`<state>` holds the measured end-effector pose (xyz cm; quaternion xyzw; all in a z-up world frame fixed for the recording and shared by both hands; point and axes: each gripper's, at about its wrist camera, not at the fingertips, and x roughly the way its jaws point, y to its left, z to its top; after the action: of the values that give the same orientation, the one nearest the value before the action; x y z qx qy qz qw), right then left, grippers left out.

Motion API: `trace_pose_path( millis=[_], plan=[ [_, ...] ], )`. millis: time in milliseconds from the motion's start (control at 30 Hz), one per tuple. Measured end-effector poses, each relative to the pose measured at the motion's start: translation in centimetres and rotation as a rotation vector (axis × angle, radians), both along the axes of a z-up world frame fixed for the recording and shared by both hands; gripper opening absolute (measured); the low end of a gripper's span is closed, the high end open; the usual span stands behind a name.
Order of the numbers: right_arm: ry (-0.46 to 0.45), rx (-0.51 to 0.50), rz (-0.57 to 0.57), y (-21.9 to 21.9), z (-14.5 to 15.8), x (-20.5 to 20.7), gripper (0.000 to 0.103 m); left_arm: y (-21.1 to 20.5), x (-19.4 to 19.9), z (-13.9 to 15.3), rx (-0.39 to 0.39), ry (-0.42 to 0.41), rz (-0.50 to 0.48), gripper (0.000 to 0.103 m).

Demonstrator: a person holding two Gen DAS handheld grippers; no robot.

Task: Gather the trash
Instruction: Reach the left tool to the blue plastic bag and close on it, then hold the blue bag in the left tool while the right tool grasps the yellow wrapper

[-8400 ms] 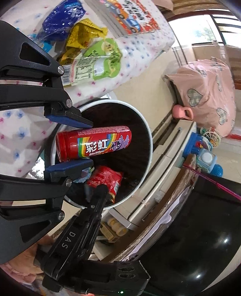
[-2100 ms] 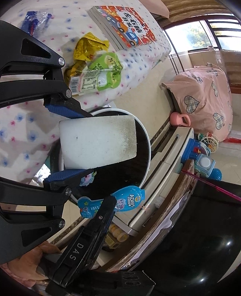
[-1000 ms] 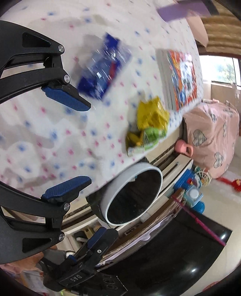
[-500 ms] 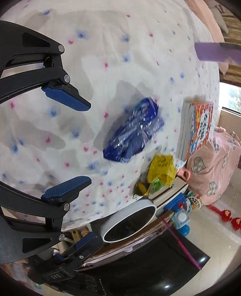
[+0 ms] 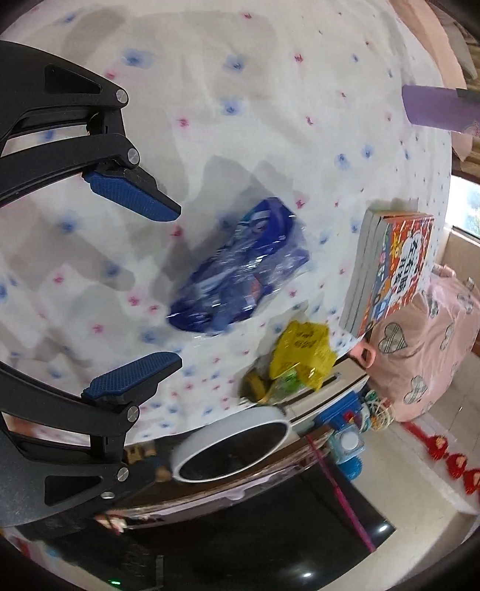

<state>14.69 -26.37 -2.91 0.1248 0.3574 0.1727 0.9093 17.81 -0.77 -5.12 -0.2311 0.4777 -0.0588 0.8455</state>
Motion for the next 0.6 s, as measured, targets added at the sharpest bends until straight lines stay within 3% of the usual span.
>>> trace_pose_path(
  millis=[200, 267, 333, 600],
  plan=[
    [0.044, 0.04, 0.005, 0.0, -0.4, 1.0, 0.101, -0.1, 2.9, -0.8, 0.05, 0.008, 0.032, 0.071],
    [0.06, 0.022, -0.003, 0.3, -0.4, 1.4, 0.101, 0.0, 3.2, -1.0, 0.064, 0.001, 0.018, 0.045],
    [0.083, 0.018, -0.002, 0.7, -0.6, 2.0, 0.1, 0.2, 3.1, -0.9, 0.059, -0.015, -0.025, 0.037],
    [0.016, 0.018, 0.087, 3.4, 1.2, 4.6, 0.09, 3.0, 1.5, 1.1, 0.072, -0.052, -0.148, 0.032]
  ],
)
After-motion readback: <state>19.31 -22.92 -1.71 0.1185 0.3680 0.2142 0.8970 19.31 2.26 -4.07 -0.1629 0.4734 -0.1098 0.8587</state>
